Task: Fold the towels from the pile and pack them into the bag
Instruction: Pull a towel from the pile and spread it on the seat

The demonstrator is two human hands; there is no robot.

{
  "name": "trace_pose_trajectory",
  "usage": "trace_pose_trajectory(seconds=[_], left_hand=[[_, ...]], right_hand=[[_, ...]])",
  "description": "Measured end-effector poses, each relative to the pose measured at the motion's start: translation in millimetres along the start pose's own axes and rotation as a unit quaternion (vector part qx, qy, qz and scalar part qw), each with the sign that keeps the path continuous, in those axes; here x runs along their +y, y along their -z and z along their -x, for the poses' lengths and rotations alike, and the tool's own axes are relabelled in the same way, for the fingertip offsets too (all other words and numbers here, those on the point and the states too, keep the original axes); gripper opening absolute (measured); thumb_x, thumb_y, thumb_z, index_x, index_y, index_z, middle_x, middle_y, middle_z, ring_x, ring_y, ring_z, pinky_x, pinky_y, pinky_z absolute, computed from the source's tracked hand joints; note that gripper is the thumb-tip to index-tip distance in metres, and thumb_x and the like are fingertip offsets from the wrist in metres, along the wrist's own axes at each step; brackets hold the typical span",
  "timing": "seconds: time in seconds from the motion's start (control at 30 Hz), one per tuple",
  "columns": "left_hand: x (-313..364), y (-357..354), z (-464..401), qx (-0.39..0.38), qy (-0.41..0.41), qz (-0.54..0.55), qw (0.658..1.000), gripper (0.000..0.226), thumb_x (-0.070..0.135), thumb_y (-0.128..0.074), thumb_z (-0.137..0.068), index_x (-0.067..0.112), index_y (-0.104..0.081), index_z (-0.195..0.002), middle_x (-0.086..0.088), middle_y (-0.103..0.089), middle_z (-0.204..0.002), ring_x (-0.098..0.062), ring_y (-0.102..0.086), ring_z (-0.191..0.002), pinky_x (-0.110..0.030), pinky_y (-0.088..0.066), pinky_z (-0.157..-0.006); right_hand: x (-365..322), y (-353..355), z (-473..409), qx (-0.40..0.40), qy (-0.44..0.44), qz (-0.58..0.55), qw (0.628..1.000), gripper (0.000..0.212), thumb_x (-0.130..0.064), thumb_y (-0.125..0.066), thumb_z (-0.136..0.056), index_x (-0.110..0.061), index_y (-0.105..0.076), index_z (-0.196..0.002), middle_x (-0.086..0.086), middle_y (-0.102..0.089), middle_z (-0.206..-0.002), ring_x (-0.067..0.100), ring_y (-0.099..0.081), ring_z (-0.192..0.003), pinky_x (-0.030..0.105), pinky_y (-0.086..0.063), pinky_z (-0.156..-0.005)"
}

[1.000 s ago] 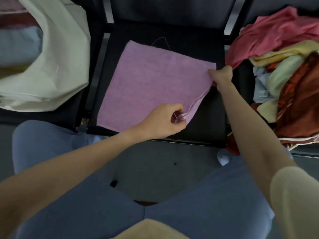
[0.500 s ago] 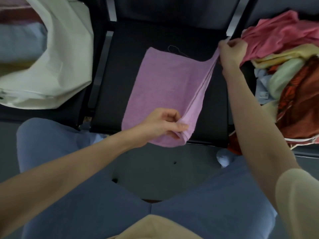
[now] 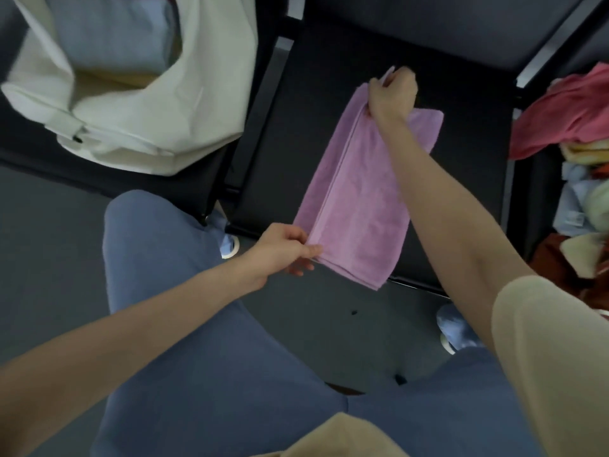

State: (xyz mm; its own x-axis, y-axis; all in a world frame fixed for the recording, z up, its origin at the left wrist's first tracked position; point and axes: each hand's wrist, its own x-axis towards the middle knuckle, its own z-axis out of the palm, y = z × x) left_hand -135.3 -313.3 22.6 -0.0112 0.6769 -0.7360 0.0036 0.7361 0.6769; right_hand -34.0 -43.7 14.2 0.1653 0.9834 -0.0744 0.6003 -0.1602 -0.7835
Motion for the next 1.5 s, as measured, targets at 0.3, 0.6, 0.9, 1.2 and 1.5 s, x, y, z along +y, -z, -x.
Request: trace_pose_trajectory(seconds=[0.3, 0.6, 0.9, 1.2, 1.5], left_hand=[[-21.0, 13.4, -16.9, 0.116, -0.029, -0.276, 0.954, 0.015, 0.028, -0.06, -0.085, 0.014, -0.067, -0.085, 0.0, -0.073, -0.078, -0.017, -0.069, -0.071, -0.037, -0.058, -0.071], [-16.5, 8.8, -14.3, 0.251, -0.117, -0.324, 0.905, 0.031, 0.04, -0.067, -0.082, 0.016, -0.059, -0.1, 0.005, -0.065, -0.088, -0.018, -0.063, -0.08, -0.036, -0.054, -0.068], [-17.6, -7.8, -24.3, 0.22, -0.091, -0.355, 0.904, 0.033, 0.034, -0.066, -0.087, 0.007, -0.053, -0.098, -0.011, -0.059, -0.097, -0.028, -0.06, -0.085, -0.032, -0.043, -0.06], [-11.7, -17.9, 0.9, 0.129, -0.027, -0.166, 0.977, 0.013, 0.015, -0.066, -0.085, 0.01, -0.058, -0.078, -0.003, -0.056, -0.071, -0.015, -0.054, -0.063, -0.022, -0.036, -0.049], [13.6, -25.6, 19.3, 0.114, -0.05, 0.032, 0.992, 0.018, 0.008, -0.059, -0.088, 0.016, -0.061, -0.104, -0.003, -0.06, -0.07, -0.012, -0.055, -0.047, -0.023, -0.043, -0.048]], right_hand=[[3.9, -20.2, 20.7, -0.069, -0.072, -0.014, 0.995, 0.027, -0.032, -0.053, -0.097, -0.012, -0.048, -0.114, 0.0, -0.062, -0.082, 0.008, -0.068, -0.067, 0.022, -0.058, -0.062], [82.7, 72.9, 139.4, 0.017, -0.031, -0.03, 0.999, 0.018, -0.009, -0.053, -0.092, -0.002, -0.054, -0.108, -0.001, -0.055, -0.094, 0.001, -0.051, -0.075, 0.009, -0.045, -0.07], [123.2, 99.7, 219.7, -0.118, -0.205, 0.083, 0.968, 0.04, -0.026, -0.061, -0.09, 0.001, -0.048, -0.117, 0.022, -0.04, -0.126, 0.038, -0.046, -0.112, 0.036, -0.041, -0.091], [120.6, 127.6, 226.8, -0.161, -0.227, -0.054, 0.959, 0.009, -0.013, -0.055, -0.089, -0.005, -0.051, -0.089, 0.008, -0.05, -0.086, 0.023, -0.049, -0.08, 0.035, -0.042, -0.065], [112.1, 161.3, 236.3, -0.151, -0.259, -0.314, 0.901, 0.017, -0.011, -0.058, -0.092, -0.013, -0.057, -0.109, 0.004, -0.06, -0.088, 0.014, -0.058, -0.062, 0.025, -0.051, -0.06]])
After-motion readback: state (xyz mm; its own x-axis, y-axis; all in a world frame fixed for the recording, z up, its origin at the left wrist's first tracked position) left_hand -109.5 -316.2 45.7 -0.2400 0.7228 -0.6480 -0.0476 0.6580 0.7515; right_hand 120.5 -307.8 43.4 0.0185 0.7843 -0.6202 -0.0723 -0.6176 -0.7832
